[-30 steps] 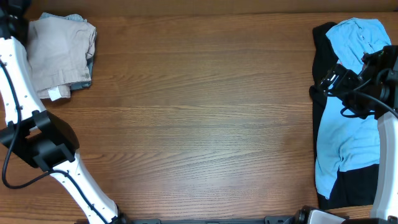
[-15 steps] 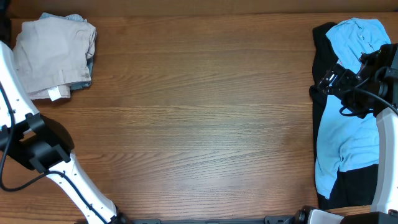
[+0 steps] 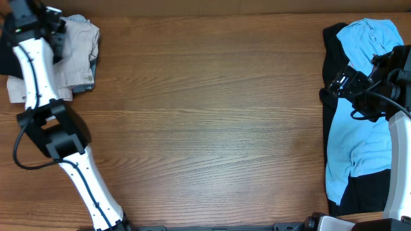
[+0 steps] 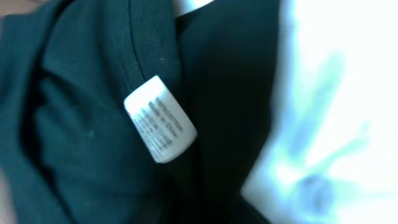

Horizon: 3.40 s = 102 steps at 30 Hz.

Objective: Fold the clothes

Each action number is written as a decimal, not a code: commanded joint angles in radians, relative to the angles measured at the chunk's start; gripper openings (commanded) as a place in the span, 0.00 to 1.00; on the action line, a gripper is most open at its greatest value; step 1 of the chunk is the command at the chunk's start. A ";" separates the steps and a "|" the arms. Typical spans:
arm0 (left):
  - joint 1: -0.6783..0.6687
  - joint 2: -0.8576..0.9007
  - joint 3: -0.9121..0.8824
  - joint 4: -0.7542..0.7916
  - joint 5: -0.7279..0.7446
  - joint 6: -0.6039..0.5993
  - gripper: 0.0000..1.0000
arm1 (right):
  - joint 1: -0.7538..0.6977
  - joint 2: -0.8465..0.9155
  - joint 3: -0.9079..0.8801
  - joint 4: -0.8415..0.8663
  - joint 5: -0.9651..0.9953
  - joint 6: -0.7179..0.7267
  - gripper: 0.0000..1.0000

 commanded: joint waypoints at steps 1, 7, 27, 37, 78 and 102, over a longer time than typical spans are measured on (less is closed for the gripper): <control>-0.074 0.003 0.007 -0.051 0.080 -0.146 0.83 | -0.001 0.000 0.010 0.004 0.010 -0.007 1.00; -0.138 -0.016 0.017 -0.180 0.099 -0.430 1.00 | -0.001 -0.001 0.010 0.019 0.009 -0.050 1.00; -0.546 -0.357 0.063 -0.412 0.217 -0.775 1.00 | -0.001 -0.253 0.219 -0.149 0.010 -0.192 1.00; -0.687 -0.342 0.058 -0.408 0.228 -0.775 1.00 | -0.001 -0.510 0.219 -0.164 0.008 -0.246 1.00; -0.702 -0.342 0.058 -0.408 0.228 -0.775 1.00 | 0.351 -0.780 -0.508 0.543 0.039 -0.250 1.00; -0.702 -0.342 0.058 -0.408 0.228 -0.775 1.00 | 0.380 -1.431 -1.407 1.049 0.175 -0.250 1.00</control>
